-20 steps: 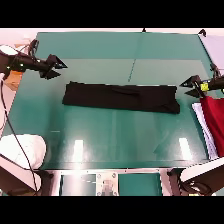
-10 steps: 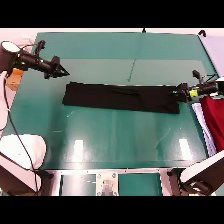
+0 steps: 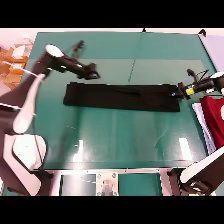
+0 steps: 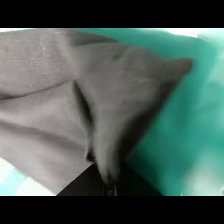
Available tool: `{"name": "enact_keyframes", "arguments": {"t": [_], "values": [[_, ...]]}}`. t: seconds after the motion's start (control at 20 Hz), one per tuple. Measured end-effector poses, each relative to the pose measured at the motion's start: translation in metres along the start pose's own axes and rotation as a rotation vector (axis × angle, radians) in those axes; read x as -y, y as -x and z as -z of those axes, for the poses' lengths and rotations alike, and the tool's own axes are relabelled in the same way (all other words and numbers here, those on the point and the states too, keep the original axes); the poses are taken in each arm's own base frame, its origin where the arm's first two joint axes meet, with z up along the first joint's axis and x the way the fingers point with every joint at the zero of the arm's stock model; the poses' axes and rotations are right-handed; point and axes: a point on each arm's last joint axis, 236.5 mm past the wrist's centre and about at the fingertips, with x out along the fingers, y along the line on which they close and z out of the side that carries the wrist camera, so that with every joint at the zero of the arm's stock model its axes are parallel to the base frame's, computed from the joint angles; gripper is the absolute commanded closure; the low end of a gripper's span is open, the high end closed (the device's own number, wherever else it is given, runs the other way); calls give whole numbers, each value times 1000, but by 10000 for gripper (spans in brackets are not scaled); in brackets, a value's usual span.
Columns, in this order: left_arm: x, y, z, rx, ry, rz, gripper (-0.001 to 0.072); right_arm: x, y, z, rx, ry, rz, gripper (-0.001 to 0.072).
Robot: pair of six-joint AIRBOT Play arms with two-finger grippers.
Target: Fold the shirts.
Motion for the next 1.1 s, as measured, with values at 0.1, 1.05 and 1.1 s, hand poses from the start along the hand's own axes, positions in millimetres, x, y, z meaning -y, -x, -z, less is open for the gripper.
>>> {"name": "enact_keyframes", "arguments": {"t": [0.1,1.05,1.1], "values": [[21,-51,11,4,-42,3,679,-32,24,-3,16,40,-26,699],[90,-147,53,-88,-12,159,680,-248,112,45,95,347,-253,698],[86,-124,51,-140,-37,158,680,-254,110,46,89,349,-262,698]]}}
